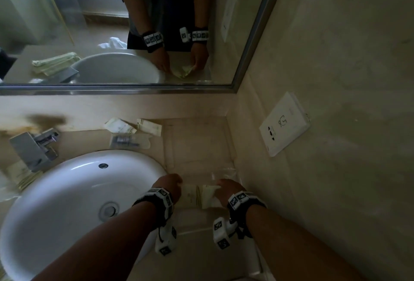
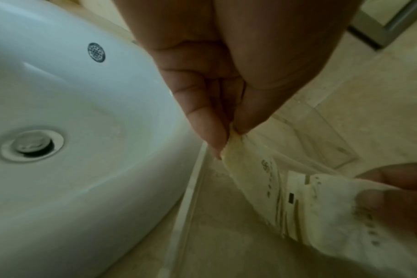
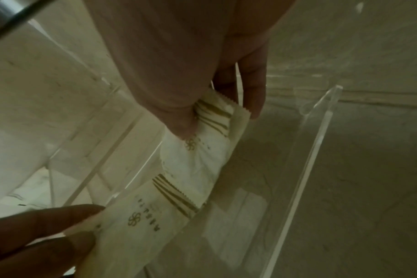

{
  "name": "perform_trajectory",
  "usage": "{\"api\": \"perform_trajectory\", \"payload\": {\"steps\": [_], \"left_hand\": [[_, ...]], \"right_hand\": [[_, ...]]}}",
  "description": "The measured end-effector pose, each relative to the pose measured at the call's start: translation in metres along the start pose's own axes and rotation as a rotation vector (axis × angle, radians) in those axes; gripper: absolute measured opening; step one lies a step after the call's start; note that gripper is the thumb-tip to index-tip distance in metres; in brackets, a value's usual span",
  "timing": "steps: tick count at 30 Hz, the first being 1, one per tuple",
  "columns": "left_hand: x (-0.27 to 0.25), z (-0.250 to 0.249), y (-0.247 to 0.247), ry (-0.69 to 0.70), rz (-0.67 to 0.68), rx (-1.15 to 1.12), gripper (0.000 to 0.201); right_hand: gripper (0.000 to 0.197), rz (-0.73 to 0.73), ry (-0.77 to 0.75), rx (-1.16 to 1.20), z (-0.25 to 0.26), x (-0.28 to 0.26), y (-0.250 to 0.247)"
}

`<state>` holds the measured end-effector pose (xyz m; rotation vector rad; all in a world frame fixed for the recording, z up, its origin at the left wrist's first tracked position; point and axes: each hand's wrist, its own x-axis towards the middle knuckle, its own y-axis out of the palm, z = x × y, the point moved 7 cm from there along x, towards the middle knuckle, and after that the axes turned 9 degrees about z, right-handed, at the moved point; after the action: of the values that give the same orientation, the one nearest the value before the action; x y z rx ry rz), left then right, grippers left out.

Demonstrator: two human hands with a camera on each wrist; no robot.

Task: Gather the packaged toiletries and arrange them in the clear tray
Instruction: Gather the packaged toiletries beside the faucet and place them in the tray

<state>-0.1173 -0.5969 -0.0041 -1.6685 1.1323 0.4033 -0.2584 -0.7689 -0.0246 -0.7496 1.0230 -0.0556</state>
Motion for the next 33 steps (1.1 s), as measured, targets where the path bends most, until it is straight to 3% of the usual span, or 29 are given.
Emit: {"api": "perform_trajectory", "payload": {"steps": [4,16,21,27,33], "left_hand": [[0.006,0.004,0.004,-0.011,0.009,0.013,0.039],[0.005,0.009,-0.005,0.070,-0.045,0.022,0.041],[0.002,0.007,-0.003,0.086,-0.013,0.083,0.042],[0.003,-0.010,0.014,0.120,0.098,0.113,0.056],[-0.002,-0.020,0.013,0.188,0.073,0.117,0.046]], "right_hand": [[0.045,0.057,-0.002,0.036,0.001,0.010,0.007],[0.037,-0.078,0.016,0.023,-0.005,0.028,0.000],[0.059,-0.067,0.029,0.000,-0.001,0.028,0.001],[0.068,-0.111,0.037,-0.051,-0.001,0.022,0.003],[0.074,-0.166,0.008,-0.072,-0.012,0.006,0.008]]}}
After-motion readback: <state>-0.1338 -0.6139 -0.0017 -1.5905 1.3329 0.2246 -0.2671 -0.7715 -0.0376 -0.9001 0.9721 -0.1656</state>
